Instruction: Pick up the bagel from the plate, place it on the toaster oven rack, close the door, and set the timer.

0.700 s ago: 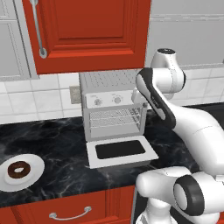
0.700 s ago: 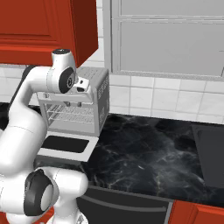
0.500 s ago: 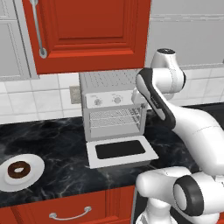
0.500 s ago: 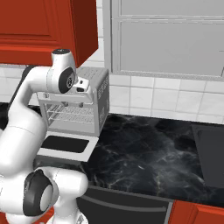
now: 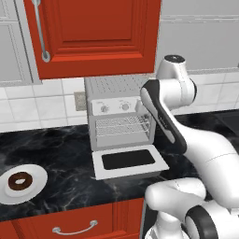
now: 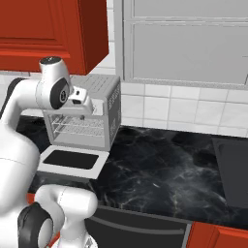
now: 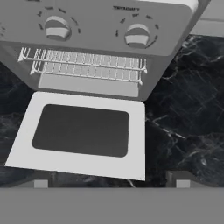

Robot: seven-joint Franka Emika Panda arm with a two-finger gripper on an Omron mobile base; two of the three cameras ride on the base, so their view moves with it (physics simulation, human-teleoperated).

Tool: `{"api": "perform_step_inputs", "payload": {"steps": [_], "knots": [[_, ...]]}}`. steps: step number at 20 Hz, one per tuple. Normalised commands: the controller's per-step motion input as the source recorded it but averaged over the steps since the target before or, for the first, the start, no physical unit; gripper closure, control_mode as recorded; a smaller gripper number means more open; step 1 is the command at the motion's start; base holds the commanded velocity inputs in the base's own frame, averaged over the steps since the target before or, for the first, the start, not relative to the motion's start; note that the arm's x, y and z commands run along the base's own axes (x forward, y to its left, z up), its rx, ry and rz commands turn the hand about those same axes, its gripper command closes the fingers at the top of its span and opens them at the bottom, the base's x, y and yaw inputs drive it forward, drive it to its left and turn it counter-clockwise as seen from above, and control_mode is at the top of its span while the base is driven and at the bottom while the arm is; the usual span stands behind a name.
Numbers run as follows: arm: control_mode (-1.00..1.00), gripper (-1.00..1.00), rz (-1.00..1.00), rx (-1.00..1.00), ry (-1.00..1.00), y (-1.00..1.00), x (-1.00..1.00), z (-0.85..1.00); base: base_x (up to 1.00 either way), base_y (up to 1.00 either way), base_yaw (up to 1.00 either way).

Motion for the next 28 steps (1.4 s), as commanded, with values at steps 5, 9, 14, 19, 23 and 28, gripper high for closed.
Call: {"api": "perform_step_inputs", "payload": {"steps": [5, 9, 14, 19, 23, 28], "knots": [[-1.00, -1.00, 0.00, 0.00, -0.11, 0.27, -0.23, -0.09, 0.00, 0.00, 0.00], [-1.00, -1.00, 0.00, 0.07, 0.00, 0.15, -0.02, -0.23, 0.00, 0.00, 0.00], [-1.00, -1.00, 0.00, 0.11, 0.00, 0.07, 0.00, -0.29, 0.00, 0.00, 0.00], [-1.00, -1.00, 0.00, 0.08, -0.06, 0.02, 0.00, -0.29, 0.00, 0.00, 0.00], [-1.00, -1.00, 0.00, 0.10, -0.10, 0.00, 0.00, -0.23, 0.00, 0.00, 0.00], [-1.00, -1.00, 0.00, 0.10, -0.12, 0.00, 0.00, -0.16, 0.00, 0.00, 0.00]]}}
